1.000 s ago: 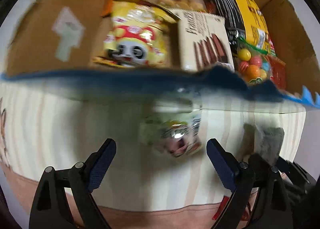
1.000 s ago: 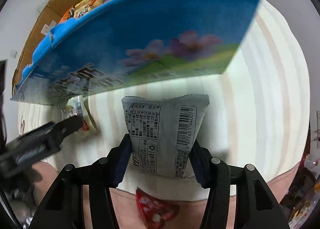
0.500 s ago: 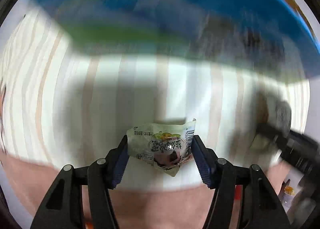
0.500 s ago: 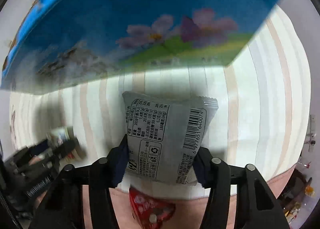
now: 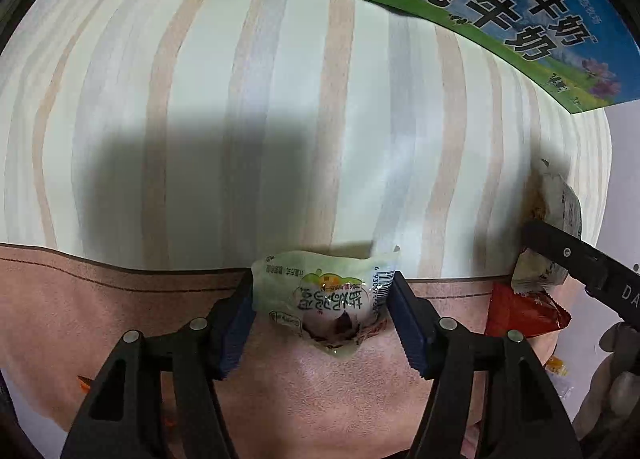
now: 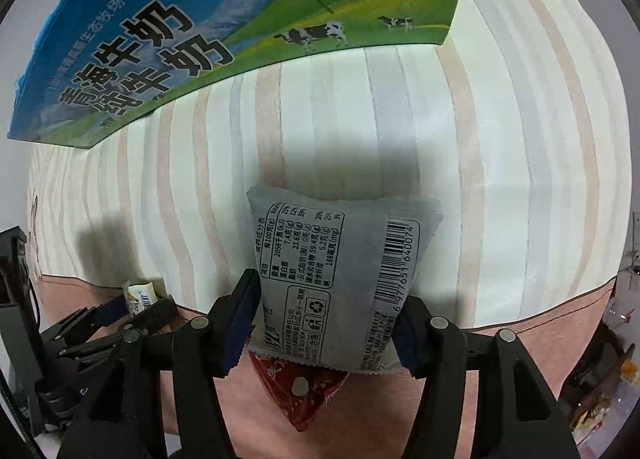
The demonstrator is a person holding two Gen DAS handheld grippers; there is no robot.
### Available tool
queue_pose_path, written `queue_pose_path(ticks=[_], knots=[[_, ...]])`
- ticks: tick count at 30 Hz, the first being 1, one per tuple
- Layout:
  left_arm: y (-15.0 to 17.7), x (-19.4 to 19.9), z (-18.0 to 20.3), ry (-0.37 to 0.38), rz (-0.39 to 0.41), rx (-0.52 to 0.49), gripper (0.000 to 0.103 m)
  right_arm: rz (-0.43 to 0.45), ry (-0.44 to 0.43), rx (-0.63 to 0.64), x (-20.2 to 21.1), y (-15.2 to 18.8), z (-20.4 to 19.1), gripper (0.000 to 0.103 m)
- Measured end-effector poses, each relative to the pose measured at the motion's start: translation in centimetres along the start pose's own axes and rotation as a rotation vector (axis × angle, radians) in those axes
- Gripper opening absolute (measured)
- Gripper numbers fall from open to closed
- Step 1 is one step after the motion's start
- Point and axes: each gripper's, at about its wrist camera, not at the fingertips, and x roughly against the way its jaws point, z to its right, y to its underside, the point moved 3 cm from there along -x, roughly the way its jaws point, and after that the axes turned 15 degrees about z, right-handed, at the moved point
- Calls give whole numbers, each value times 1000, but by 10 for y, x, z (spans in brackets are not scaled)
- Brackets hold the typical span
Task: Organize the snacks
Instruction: 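Grasp the small clear-green snack pack with the left tool while the right grasps the white pack, then carry both packs into the box and open both tools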
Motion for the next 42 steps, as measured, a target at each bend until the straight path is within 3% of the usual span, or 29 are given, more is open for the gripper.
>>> queue_pose_path(ticks=[6, 13, 18, 21, 24, 28, 33, 42], knots=[[17, 2, 26, -34, 34, -32, 59, 41, 23, 36, 1, 12, -10, 52], [1, 56, 41, 66, 100, -1, 59, 108, -96, 5, 52, 8, -20, 51], [-44, 115, 73, 169, 201, -27, 59, 193, -214, 13, 113, -20, -40, 51], [-83, 135, 86, 217, 231, -26, 60, 251, -286, 13, 149, -57, -52, 51], [-133, 141, 89, 219, 255, -34, 60, 286, -294, 37, 160, -102, -63, 51], [-201, 117, 79, 181, 224, -30, 60, 285, -224, 86, 136, -157, -78, 51], [-263, 65, 72, 104, 112, -37, 60, 214, -135, 137, 89, -214, -88, 51], [-298, 11, 71, 64, -8, -55, 61, 107, -82, 138, 15, -245, -91, 51]])
